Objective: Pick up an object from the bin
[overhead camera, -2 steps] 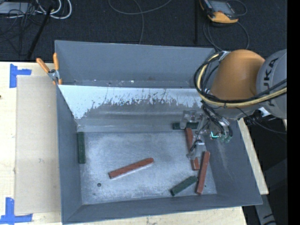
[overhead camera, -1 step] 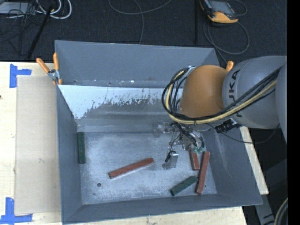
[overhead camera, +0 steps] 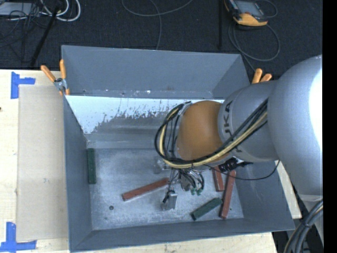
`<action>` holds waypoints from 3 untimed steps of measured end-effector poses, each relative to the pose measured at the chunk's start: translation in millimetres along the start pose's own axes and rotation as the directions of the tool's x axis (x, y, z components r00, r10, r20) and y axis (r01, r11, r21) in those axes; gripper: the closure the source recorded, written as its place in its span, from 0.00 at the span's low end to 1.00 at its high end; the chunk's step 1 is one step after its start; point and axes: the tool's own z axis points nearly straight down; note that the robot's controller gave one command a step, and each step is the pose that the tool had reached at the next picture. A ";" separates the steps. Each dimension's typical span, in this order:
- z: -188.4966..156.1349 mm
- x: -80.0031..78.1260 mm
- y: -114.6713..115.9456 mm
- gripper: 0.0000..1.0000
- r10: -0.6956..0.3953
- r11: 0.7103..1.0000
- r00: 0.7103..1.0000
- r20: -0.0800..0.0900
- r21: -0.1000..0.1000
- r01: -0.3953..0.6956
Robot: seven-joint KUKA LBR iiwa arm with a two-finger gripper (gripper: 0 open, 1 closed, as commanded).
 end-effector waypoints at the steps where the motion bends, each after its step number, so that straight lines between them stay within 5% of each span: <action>1: -3.0 19.2 52.2 0.00 -0.130 0.991 0.991 0.004 0.002 0.130; 2: -3.3 18.3 50.3 1.00 -0.128 0.992 0.992 0.006 0.004 0.128; 3: -131.2 -59.4 38.5 1.00 -0.334 0.943 0.943 0.016 0.008 0.334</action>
Offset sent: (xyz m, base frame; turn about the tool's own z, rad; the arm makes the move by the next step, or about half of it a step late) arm -0.0209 0.0483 0.0042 -0.1280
